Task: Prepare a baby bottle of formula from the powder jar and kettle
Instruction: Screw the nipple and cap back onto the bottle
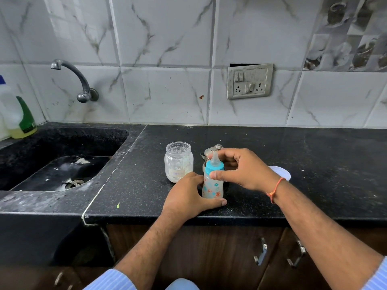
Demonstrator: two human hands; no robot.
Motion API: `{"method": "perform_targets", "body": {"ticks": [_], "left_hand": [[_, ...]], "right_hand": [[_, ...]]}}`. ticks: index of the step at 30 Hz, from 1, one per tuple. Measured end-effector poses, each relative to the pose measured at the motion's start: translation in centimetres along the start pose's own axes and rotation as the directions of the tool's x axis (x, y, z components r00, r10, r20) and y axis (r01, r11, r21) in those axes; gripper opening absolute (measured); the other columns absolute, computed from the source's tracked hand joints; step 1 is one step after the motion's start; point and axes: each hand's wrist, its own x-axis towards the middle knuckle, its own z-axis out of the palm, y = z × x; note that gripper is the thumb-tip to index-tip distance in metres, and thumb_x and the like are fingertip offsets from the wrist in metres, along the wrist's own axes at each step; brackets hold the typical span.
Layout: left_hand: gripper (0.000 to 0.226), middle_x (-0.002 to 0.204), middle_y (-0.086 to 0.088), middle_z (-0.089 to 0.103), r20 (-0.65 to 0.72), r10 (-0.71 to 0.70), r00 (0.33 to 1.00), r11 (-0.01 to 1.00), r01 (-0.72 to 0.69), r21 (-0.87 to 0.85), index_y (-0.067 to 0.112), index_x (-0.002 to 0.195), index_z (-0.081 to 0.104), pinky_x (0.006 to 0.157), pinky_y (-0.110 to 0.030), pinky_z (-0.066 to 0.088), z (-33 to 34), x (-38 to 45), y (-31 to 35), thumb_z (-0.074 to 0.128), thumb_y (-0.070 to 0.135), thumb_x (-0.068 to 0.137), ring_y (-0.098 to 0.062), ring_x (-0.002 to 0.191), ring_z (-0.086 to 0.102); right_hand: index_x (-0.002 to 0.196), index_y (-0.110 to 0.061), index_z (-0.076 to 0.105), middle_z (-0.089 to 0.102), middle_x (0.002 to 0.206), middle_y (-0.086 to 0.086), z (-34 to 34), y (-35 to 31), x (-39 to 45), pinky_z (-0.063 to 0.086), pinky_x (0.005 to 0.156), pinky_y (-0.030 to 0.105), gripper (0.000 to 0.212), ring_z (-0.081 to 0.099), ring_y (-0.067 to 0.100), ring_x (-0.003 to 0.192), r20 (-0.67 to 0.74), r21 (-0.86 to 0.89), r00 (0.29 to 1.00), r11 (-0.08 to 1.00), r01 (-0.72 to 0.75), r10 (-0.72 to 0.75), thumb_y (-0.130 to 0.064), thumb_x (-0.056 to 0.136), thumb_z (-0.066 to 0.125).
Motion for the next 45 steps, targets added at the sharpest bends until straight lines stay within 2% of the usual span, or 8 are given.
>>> {"method": "perform_targets", "body": {"ticks": [10, 15, 21, 26, 31, 35, 39, 45], "left_hand": [[0.079, 0.113, 0.023, 0.061, -0.010, 0.007, 1.000, 1.000, -0.007, -0.006, 0.035, 0.129, 0.071, 0.093, -0.033, 0.061, 0.2, 0.2, -0.2, 0.088, 0.080, 0.066, -0.002, 0.105, 0.063], [0.072, 0.111, 0.023, 0.061, -0.006, 0.024, 1.000, 1.000, -0.024, -0.016, 0.038, 0.127, 0.073, 0.089, -0.027, 0.057, 0.1, 0.2, -0.2, 0.090, 0.076, 0.068, -0.001, 0.103, 0.062], [0.070, 0.113, 0.023, 0.061, -0.005, 0.025, 1.000, 1.000, -0.025, -0.019, 0.039, 0.125, 0.073, 0.089, -0.024, 0.056, 0.1, 0.2, -0.2, 0.091, 0.075, 0.067, 0.000, 0.103, 0.063], [0.069, 0.112, 0.022, 0.062, -0.014, 0.032, 0.999, 0.999, -0.032, -0.018, 0.040, 0.123, 0.075, 0.090, -0.028, 0.060, 0.3, 0.1, -0.3, 0.091, 0.076, 0.067, 0.000, 0.102, 0.064], [0.071, 0.107, 0.021, 0.064, -0.028, 0.043, 0.999, 0.998, -0.044, -0.035, 0.041, 0.120, 0.075, 0.083, -0.025, 0.059, 0.4, 0.2, -0.4, 0.089, 0.080, 0.063, 0.001, 0.096, 0.064], [0.075, 0.102, 0.019, 0.065, -0.031, 0.060, 0.998, 0.998, -0.060, -0.029, 0.041, 0.117, 0.074, 0.079, -0.026, 0.058, 0.5, 0.2, -0.5, 0.082, 0.087, 0.058, 0.001, 0.092, 0.065], [0.077, 0.105, 0.020, 0.069, 0.006, 0.086, 0.996, 0.991, -0.085, -0.105, 0.041, 0.119, 0.070, 0.081, -0.029, 0.060, 0.4, -0.1, -0.7, 0.080, 0.089, 0.059, 0.002, 0.094, 0.067], [0.042, 0.088, 0.005, 0.074, 0.044, 0.135, 0.990, 0.968, -0.122, -0.221, 0.037, 0.121, 0.070, 0.078, -0.048, 0.059, 0.4, -0.1, -1.5, 0.075, 0.063, 0.089, -0.016, 0.076, 0.067]], "right_hand": [[0.117, -0.041, 0.066, 0.066, 0.117, -0.021, 3.4, 0.1, -2.3, 0.052, 0.084, 0.009, 0.060, 0.064, -0.004, 0.105, -0.346, -0.112, 0.936, 0.993, 0.029, -0.066, -0.051, 0.066, 0.096], [0.139, -0.031, 0.063, 0.058, 0.134, -0.017, 3.9, 1.0, -2.8, 0.055, 0.093, 0.014, 0.075, 0.062, -0.002, 0.118, -0.310, -0.005, 0.949, 0.998, 0.055, -0.054, -0.044, 0.072, 0.093], [0.122, -0.024, 0.061, 0.073, 0.120, -0.014, 4.9, 2.1, -2.9, 0.064, 0.094, 0.033, 0.068, 0.071, 0.004, 0.113, -0.342, 0.248, 0.937, 0.968, 0.022, 0.066, -0.039, 0.066, 0.095], [0.129, -0.045, 0.061, 0.072, 0.126, -0.025, 5.7, 2.3, -3.4, 0.062, 0.097, 0.031, 0.062, 0.068, 0.001, 0.121, -0.330, 0.257, 0.943, 0.965, 0.050, 0.039, -0.044, 0.073, 0.088], [0.124, -0.032, 0.059, 0.073, 0.123, -0.015, 5.9, 2.9, -3.3, 0.063, 0.097, 0.048, 0.066, 0.070, 0.011, 0.120, -0.360, 0.307, 0.932, 0.949, 0.070, 0.048, -0.047, 0.069, 0.093], [0.145, -0.040, 0.054, 0.069, 0.137, -0.014, 5.9, 2.9, -3.4, 0.058, 0.105, 0.043, 0.069, 0.064, 0.013, 0.131, -0.254, 0.324, 0.967, 0.942, 0.083, 0.002, -0.049, 0.084, 0.086], [0.141, -0.026, 0.061, 0.074, 0.132, -0.004, 5.6, 3.0, -3.3, 0.057, 0.107, 0.044, 0.048, 0.067, 0.018, 0.128, -0.249, 0.389, 0.968, 0.916, 0.095, 0.005, -0.016, 0.097, 0.077], [0.139, -0.020, 0.060, 0.072, 0.135, 0.002, 5.4, 3.0, -3.0, 0.056, 0.108, 0.038, 0.049, 0.065, 0.021, 0.131, -0.256, 0.519, 0.966, 0.849, 0.100, 0.042, -0.021, 0.094, 0.078]]}}
